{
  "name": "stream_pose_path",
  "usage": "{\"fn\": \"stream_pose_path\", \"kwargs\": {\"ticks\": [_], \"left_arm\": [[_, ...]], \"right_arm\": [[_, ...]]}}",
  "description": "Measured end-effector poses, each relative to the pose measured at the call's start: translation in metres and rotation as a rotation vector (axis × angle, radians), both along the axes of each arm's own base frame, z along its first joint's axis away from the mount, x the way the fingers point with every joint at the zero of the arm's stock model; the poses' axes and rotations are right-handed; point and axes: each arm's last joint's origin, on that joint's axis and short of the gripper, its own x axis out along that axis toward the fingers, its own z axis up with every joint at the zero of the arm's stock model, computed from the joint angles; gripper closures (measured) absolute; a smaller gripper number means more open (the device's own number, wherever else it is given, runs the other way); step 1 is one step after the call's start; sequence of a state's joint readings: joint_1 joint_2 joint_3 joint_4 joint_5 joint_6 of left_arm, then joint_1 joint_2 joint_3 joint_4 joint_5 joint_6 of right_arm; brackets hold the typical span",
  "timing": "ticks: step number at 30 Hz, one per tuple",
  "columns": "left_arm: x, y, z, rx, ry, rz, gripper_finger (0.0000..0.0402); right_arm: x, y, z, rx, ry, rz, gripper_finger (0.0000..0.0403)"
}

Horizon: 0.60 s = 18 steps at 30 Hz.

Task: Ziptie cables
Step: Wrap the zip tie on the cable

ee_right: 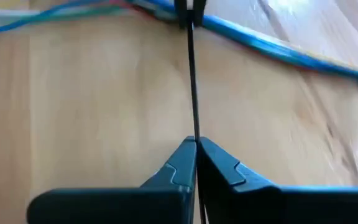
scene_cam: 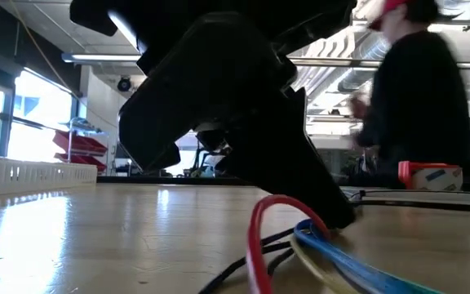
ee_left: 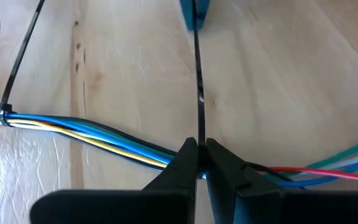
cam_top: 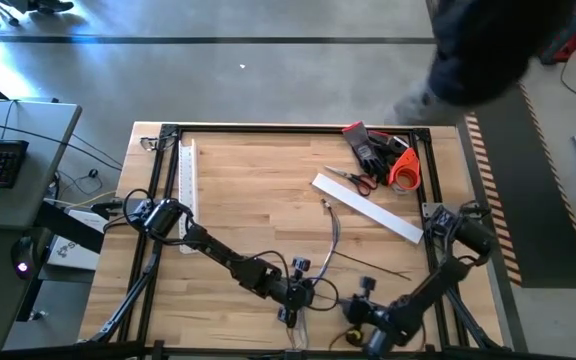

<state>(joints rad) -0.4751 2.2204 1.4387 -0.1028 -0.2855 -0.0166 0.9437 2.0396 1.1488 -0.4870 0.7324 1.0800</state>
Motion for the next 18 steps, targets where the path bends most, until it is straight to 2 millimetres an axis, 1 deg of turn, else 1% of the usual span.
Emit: {"fn": "stream_pose_path", "kwargs": {"ticks": [3, 6, 10, 12, 14, 16, 18], "left_arm": [[0.000, 0.000, 0.000, -0.002, -0.001, 0.000, 0.0401], [0.000, 0.000, 0.000, -0.003, 0.000, 0.000, 0.0401], [0.000, 0.000, 0.000, -0.011, 0.000, 0.000, 0.0401], [0.000, 0.000, 0.000, -0.013, 0.000, -0.001, 0.0401], [0.000, 0.000, 0.000, -0.013, 0.000, -0.001, 0.0401], [0.000, 0.000, 0.000, -0.015, -0.002, -0.001, 0.0401], [0.001, 0.000, 0.000, -0.016, -0.004, -0.002, 0.0401]], "right_arm": [[-0.009, 0.001, -0.001, 0.006, 0.009, -0.032, 0.0402], [-0.010, 0.000, 0.000, 0.016, 0.031, -0.064, 0.0403], [-0.002, -0.004, 0.009, -0.026, 0.122, -0.054, 0.0398], [0.006, -0.006, 0.017, -0.049, 0.177, -0.033, 0.0383], [0.014, -0.006, 0.024, -0.082, 0.197, 0.001, 0.0358], [0.023, -0.004, 0.030, -0.121, 0.169, 0.060, 0.0327], [0.029, -0.001, 0.033, -0.173, 0.106, 0.129, 0.0296]]}}
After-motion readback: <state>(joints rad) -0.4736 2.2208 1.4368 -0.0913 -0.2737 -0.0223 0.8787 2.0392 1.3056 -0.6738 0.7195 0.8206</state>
